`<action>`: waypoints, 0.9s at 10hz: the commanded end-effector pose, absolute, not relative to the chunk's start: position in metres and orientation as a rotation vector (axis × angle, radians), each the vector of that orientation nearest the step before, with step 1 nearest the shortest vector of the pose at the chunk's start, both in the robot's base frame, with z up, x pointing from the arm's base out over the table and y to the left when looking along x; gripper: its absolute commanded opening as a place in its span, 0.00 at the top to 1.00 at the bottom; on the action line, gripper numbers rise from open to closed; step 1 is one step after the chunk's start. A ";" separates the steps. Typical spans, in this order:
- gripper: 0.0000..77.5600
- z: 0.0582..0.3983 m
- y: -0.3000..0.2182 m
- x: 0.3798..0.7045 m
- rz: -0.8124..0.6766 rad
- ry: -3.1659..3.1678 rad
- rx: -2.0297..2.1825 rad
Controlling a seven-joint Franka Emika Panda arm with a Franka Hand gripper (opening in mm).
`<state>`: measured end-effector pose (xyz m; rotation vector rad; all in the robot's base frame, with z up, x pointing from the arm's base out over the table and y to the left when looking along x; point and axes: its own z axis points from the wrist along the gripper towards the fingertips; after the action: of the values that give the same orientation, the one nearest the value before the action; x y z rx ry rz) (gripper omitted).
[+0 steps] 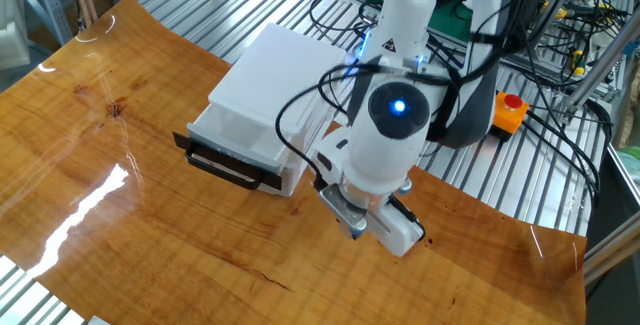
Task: Put things in the drawer
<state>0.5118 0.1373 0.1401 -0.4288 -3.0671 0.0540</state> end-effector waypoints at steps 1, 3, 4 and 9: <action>0.99 0.151 0.130 0.513 0.060 -3.072 -0.458; 0.99 0.163 0.126 0.514 0.064 -3.075 -0.484; 0.99 0.169 0.124 0.515 0.063 -3.073 -0.497; 0.99 0.191 0.116 0.520 0.069 -3.071 -0.532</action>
<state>0.5175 0.1193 0.1824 -0.5155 -3.0690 0.0686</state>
